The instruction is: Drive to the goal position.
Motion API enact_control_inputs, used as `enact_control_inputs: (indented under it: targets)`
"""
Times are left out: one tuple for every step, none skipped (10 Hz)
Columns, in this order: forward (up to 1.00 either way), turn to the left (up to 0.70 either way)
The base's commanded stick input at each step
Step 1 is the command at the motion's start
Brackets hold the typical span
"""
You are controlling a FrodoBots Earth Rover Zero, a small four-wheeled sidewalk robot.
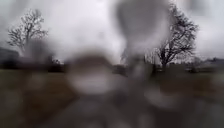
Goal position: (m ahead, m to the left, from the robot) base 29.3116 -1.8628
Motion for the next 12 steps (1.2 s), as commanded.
enact_control_inputs:
  targets:
    - [0.85, 0.00]
    - [0.85, 0.00]
    - [0.85, 0.00]
    - [0.85, 0.00]
    - [0.85, 0.00]
    - [0.85, 0.00]
    - [0.85, 0.00]
    - [0.85, 0.00]
    - [0.85, 0.00]
    - [0.85, 0.00]
    - [0.85, 0.00]
    - [0.85, 0.00]
